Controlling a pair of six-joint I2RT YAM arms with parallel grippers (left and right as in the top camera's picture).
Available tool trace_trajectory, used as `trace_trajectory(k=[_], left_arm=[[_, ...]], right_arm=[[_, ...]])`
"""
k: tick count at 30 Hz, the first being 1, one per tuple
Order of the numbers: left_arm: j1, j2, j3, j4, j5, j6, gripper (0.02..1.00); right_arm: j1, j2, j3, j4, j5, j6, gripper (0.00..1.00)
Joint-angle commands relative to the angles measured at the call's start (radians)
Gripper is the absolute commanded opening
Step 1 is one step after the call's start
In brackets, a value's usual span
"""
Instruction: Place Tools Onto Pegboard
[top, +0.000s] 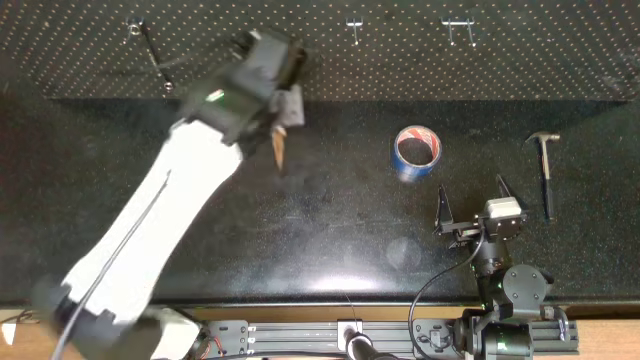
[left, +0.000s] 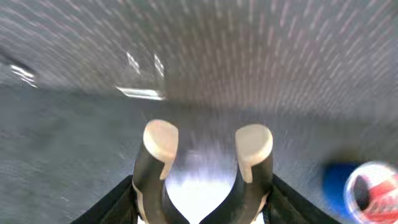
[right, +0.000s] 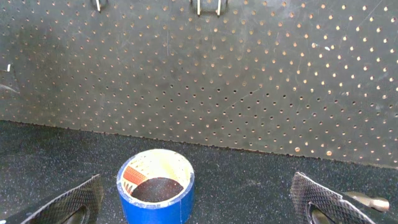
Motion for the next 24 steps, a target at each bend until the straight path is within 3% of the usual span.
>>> trace_trajectory(k=[1, 4, 7, 20, 24], left_arm=[[0.073, -0.2, -0.241, 0.509, -0.37, 0.185, 0.029], [0.087, -0.202, -0.525, 1.19, -0.356, 0.402, 0.029], [0.088, -0.2, -0.679, 1.438, -0.354, 0.407, 0.029], [0.092, 0.003, -0.689, 1.646, -0.329, 0.388, 0.029], [0.092, 0.003, -0.843, 1.846, -0.328, 0.343, 0.029]], right_arm=[[-0.003, -0.007, -0.004, -0.002, -0.002, -0.013, 0.985], [-0.003, -0.007, -0.004, -0.002, -0.002, -0.013, 0.985], [-0.003, -0.007, -0.004, -0.002, -0.002, -0.013, 0.985], [-0.003, -0.007, -0.004, -0.002, -0.002, -0.014, 0.985], [-0.003, -0.007, -0.004, -0.002, -0.002, -0.013, 0.985]])
